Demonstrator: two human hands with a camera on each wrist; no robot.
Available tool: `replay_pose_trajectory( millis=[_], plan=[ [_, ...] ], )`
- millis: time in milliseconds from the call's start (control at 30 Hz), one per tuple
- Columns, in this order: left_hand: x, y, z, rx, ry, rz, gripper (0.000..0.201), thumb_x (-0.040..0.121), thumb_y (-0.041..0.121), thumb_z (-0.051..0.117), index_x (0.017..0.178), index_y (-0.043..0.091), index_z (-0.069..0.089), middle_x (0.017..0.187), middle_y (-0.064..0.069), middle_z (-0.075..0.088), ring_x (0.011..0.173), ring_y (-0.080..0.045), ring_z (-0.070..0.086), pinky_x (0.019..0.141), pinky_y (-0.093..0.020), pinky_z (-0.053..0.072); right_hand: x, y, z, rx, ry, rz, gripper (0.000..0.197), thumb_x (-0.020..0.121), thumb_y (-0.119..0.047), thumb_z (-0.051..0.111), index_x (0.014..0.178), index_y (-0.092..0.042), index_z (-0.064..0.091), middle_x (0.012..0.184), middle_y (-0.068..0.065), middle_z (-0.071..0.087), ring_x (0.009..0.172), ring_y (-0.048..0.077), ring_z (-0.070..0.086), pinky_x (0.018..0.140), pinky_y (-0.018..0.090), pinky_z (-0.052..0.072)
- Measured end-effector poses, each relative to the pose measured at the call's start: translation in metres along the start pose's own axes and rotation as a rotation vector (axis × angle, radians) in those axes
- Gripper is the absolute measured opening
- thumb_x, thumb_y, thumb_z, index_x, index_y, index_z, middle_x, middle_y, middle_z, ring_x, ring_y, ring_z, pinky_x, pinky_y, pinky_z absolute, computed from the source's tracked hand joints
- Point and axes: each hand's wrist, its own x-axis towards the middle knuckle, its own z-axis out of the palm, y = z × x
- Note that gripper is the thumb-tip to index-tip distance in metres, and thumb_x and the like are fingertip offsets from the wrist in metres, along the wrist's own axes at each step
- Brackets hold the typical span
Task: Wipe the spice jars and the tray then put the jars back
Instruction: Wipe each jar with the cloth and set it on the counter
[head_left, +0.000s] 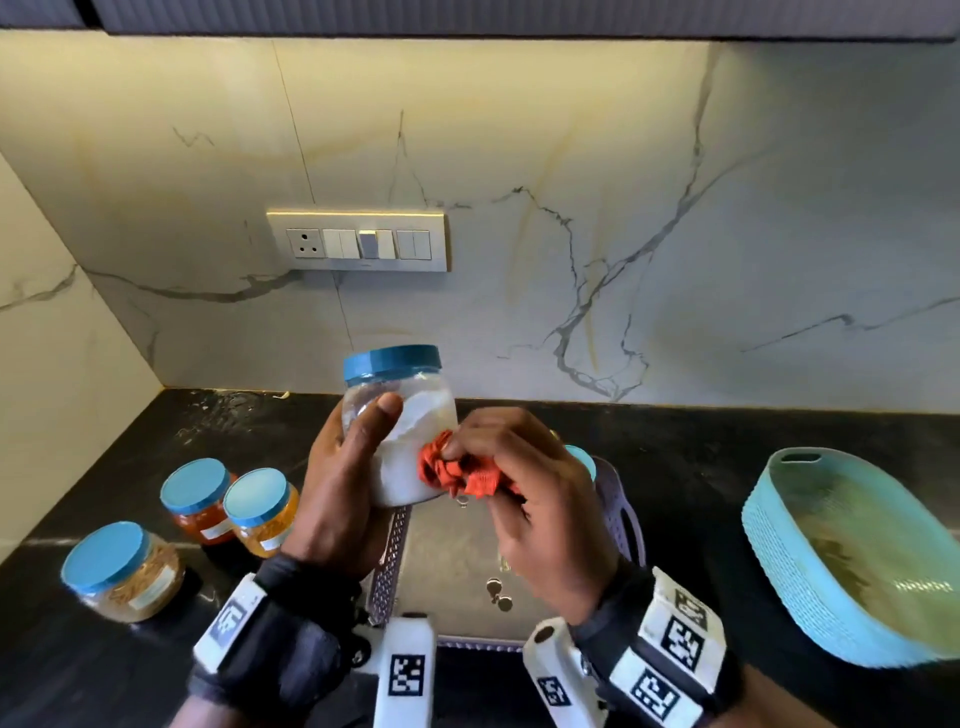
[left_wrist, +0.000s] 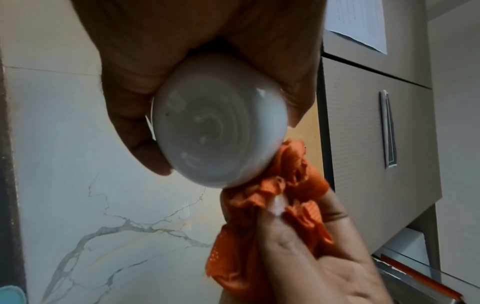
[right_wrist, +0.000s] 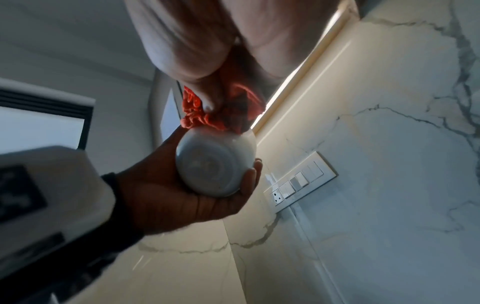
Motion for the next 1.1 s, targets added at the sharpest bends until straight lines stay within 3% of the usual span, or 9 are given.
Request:
replay_pose_trajectory(
  millis=[100, 167, 267, 400, 533, 600, 833, 967, 1100],
  plan=[
    [-0.002, 0.0, 0.0, -0.035, -0.005, -0.025, 0.106, 0.059, 0.06, 0.091, 0.137, -0.002, 0.053, 0.115, -0.028, 0.063, 0.096, -0.034, 0.064, 0.075, -0.042, 0.058, -0.006, -0.001, -0.004, -0.061, -0.058, -0.094, 0.038, 0.076, 0.018, 0.059, 0.104, -0.004, 0.073, 0.113, 0.007, 0.066, 0.107, 0.024, 0.064, 0.094, 0.036, 0.052],
    [-0.005, 0.0, 0.003, -0.042, -0.041, -0.033, 0.102, 0.062, 0.058, 0.09, 0.137, -0.002, 0.054, 0.121, -0.032, 0.064, 0.099, -0.036, 0.067, 0.077, -0.043, 0.06, 0.006, 0.001, -0.01, -0.05, -0.034, -0.1, 0.036, 0.077, 0.016, 0.057, 0.103, -0.003, 0.073, 0.112, 0.008, 0.066, 0.107, 0.024, 0.064, 0.096, 0.033, 0.051],
    [-0.006, 0.001, 0.011, -0.018, -0.102, -0.006, 0.095, 0.066, 0.057, 0.088, 0.135, -0.001, 0.057, 0.129, -0.028, 0.066, 0.11, -0.035, 0.068, 0.084, -0.044, 0.059, 0.033, 0.009, -0.017, 0.062, 0.083, -0.008, 0.03, 0.081, 0.013, 0.059, 0.104, -0.001, 0.07, 0.108, 0.009, 0.067, 0.107, 0.022, 0.064, 0.096, 0.032, 0.051],
    [-0.005, 0.007, 0.011, -0.006, -0.126, -0.014, 0.093, 0.066, 0.057, 0.087, 0.135, 0.002, 0.059, 0.129, -0.024, 0.067, 0.111, -0.035, 0.069, 0.084, -0.045, 0.058, 0.032, 0.007, -0.01, 0.196, 0.159, 0.194, 0.031, 0.084, 0.008, 0.06, 0.11, -0.007, 0.067, 0.109, 0.003, 0.068, 0.103, 0.022, 0.067, 0.089, 0.047, 0.056],
    [-0.009, 0.016, 0.009, -0.077, -0.116, -0.049, 0.079, 0.059, 0.058, 0.091, 0.119, 0.011, 0.069, 0.111, -0.019, 0.07, 0.094, -0.028, 0.071, 0.075, -0.039, 0.061, -0.001, -0.018, -0.009, 0.052, 0.085, 0.038, 0.037, 0.075, 0.018, 0.067, 0.102, -0.006, 0.073, 0.107, 0.003, 0.069, 0.107, 0.015, 0.066, 0.092, 0.028, 0.053],
    [-0.013, 0.018, 0.008, -0.083, -0.103, -0.042, 0.074, 0.059, 0.058, 0.091, 0.115, 0.013, 0.072, 0.109, -0.019, 0.069, 0.094, -0.028, 0.069, 0.076, -0.039, 0.061, -0.004, -0.022, -0.012, -0.004, 0.053, -0.049, 0.038, 0.074, 0.02, 0.065, 0.101, -0.005, 0.074, 0.107, 0.004, 0.069, 0.108, 0.016, 0.066, 0.094, 0.029, 0.053],
    [-0.025, 0.012, 0.021, -0.075, -0.111, -0.057, 0.112, 0.068, 0.058, 0.085, 0.146, -0.006, 0.038, 0.141, -0.034, 0.053, 0.117, -0.044, 0.057, 0.092, -0.065, 0.047, 0.041, 0.006, -0.011, 0.162, 0.176, 0.078, 0.038, 0.08, 0.019, 0.06, 0.11, -0.003, 0.067, 0.11, 0.007, 0.067, 0.108, 0.02, 0.065, 0.094, 0.041, 0.055],
    [-0.026, 0.016, 0.014, -0.146, -0.08, -0.088, 0.108, 0.057, 0.058, 0.09, 0.139, -0.001, 0.05, 0.119, -0.02, 0.069, 0.099, -0.03, 0.069, 0.078, -0.045, 0.06, 0.016, -0.005, -0.016, 0.132, 0.053, 0.042, 0.036, 0.077, 0.018, 0.063, 0.106, -0.002, 0.069, 0.108, 0.005, 0.066, 0.108, 0.019, 0.063, 0.095, 0.033, 0.052],
    [-0.026, 0.014, 0.007, -0.291, -0.114, -0.083, 0.099, 0.06, 0.059, 0.088, 0.138, 0.013, 0.049, 0.114, -0.015, 0.065, 0.096, -0.028, 0.065, 0.08, -0.041, 0.058, -0.003, -0.021, -0.008, 0.071, 0.072, -0.05, 0.038, 0.075, 0.022, 0.064, 0.103, -0.002, 0.073, 0.107, 0.007, 0.068, 0.107, 0.02, 0.065, 0.095, 0.033, 0.052]
  ],
)
